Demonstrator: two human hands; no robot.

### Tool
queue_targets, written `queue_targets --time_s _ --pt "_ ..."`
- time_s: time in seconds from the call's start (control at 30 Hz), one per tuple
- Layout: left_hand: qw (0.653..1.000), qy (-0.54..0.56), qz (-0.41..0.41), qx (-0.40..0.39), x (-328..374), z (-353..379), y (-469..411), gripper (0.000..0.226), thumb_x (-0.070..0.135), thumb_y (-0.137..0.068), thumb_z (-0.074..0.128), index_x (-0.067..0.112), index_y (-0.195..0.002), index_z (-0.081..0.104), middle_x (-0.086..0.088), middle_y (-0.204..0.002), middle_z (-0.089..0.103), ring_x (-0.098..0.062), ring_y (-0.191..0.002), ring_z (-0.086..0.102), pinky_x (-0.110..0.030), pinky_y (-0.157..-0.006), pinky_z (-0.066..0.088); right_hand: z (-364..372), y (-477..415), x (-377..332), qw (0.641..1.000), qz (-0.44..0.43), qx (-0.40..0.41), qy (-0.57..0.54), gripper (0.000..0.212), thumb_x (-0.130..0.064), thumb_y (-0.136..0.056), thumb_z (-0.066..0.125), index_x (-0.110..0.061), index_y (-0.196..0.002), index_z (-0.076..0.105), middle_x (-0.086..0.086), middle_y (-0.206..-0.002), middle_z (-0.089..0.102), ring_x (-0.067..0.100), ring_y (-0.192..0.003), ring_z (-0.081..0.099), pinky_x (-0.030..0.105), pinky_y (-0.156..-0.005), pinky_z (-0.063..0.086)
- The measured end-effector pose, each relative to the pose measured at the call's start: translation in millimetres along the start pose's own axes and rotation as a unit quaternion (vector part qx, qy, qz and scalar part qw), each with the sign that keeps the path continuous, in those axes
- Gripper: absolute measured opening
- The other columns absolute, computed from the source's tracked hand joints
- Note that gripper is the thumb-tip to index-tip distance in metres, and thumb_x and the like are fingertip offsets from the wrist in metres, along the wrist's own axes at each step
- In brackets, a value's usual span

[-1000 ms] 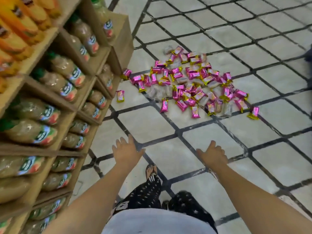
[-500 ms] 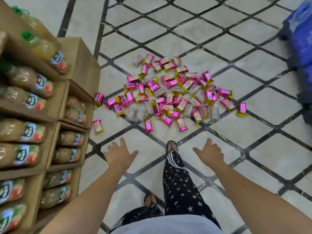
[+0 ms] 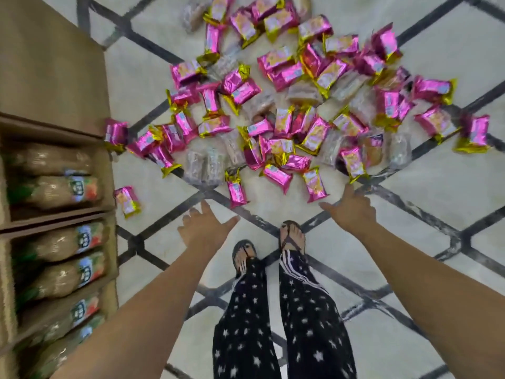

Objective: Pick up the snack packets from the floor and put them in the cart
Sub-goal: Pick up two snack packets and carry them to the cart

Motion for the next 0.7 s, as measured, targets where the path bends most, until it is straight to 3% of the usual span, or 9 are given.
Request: queue_targets --time_s 0.1,0.27,0.37,0.47,0.57,0.7 --pt "0.999 0.020 -0.026 -0.011 16 51 -76 0.107 0.087 -0.075 0.040 0.015 -0.153 0.021 -0.016 -0.150 0.037 -0.036 -0.135 0.039 -0.049 -0.103 0.038 44 -79 -4 1.000 0.009 0.010 -0.020 0.087 -0.063 -0.086 0.055 -0.007 -0.145 0.026 0.025 -0.132 0.046 0.041 -0.124 0.044 0.046 -0.092 0.042" --pt "0.998 0.044 -0.034 -0.020 44 134 -184 0.101 0.081 -0.082 0.038 0.012 -0.152 0.019 -0.019 -0.146 0.040 -0.036 -0.133 0.040 -0.046 -0.101 0.038 120 -191 2 0.998 0.039 0.035 -0.030 0.088 -0.065 -0.082 0.059 -0.005 -0.139 0.030 0.026 -0.130 0.048 0.042 -0.124 0.042 0.048 -0.097 0.039" --pt "0.995 0.082 -0.047 -0.020 60 173 -234 0.092 0.078 -0.082 0.042 0.011 -0.145 0.032 -0.019 -0.141 0.045 -0.037 -0.128 0.044 -0.047 -0.099 0.039 151 -234 10 0.994 0.064 0.071 -0.052 0.090 -0.067 -0.081 0.058 -0.004 -0.139 0.032 0.026 -0.131 0.047 0.042 -0.124 0.041 0.049 -0.098 0.038" --pt "0.983 0.168 -0.070 -0.001 75 197 -268 0.092 0.078 -0.079 0.050 0.006 -0.134 0.040 -0.021 -0.132 0.051 -0.040 -0.122 0.049 -0.047 -0.096 0.041 176 -263 16 0.990 0.070 0.097 -0.076 0.087 -0.063 -0.082 0.061 -0.002 -0.137 0.034 0.026 -0.130 0.047 0.042 -0.123 0.041 0.049 -0.098 0.037" --pt "0.960 0.258 -0.101 0.030 77 205 -288 0.082 0.065 -0.084 0.058 0.000 -0.130 0.036 -0.023 -0.129 0.053 -0.041 -0.119 0.052 -0.046 -0.091 0.043 192 -275 17 0.987 0.068 0.115 -0.094 0.071 -0.055 -0.086 0.062 0.001 -0.125 0.040 0.024 -0.126 0.052 0.041 -0.120 0.044 0.048 -0.095 0.039" --pt "0.954 0.280 -0.097 0.057 69 194 -285 0.070 0.051 -0.087 0.065 -0.002 -0.126 0.041 -0.023 -0.124 0.057 -0.040 -0.114 0.055 -0.044 -0.086 0.044 200 -260 16 0.988 0.082 0.097 -0.092 0.064 -0.054 -0.089 0.059 -0.002 -0.121 0.040 0.019 -0.125 0.054 0.037 -0.122 0.046 0.048 -0.096 0.036"
Point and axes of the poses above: each hand's wrist, its own y-axis away from the middle knuckle, its own z-axis out of the palm, x = y × z, the point moved 7 cm from there along -y, towards the middle knuckle
